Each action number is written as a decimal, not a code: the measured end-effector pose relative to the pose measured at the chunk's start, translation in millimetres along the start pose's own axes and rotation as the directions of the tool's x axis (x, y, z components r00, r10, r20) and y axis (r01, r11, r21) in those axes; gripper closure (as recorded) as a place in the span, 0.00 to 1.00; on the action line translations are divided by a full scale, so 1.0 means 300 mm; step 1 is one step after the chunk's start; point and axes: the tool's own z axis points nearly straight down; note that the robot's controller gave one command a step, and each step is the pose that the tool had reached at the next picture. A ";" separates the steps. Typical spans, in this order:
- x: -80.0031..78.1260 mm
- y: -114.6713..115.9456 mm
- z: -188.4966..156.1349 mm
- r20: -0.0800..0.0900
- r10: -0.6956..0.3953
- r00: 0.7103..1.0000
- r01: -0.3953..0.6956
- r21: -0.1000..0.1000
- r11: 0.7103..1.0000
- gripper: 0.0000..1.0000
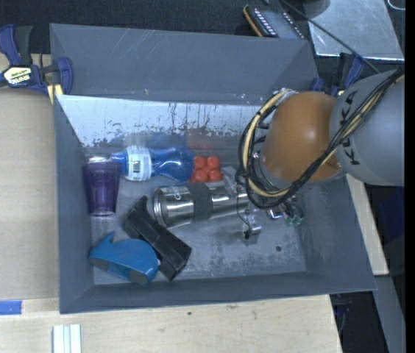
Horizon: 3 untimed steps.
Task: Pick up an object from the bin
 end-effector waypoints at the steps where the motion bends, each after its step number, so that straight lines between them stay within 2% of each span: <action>1: 0.021 -0.005 -0.034 -0.002 -0.017 1.000 0.017 -0.003 1.000 0.00; 2: -0.091 -0.003 -0.021 0.006 0.009 1.000 -0.009 0.001 1.000 0.00; 3: -0.086 0.014 0.093 0.025 -0.052 0.998 0.052 0.003 0.999 0.00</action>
Offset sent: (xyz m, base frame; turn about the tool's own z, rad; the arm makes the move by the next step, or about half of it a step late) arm 0.0255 0.0045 0.0061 0.0090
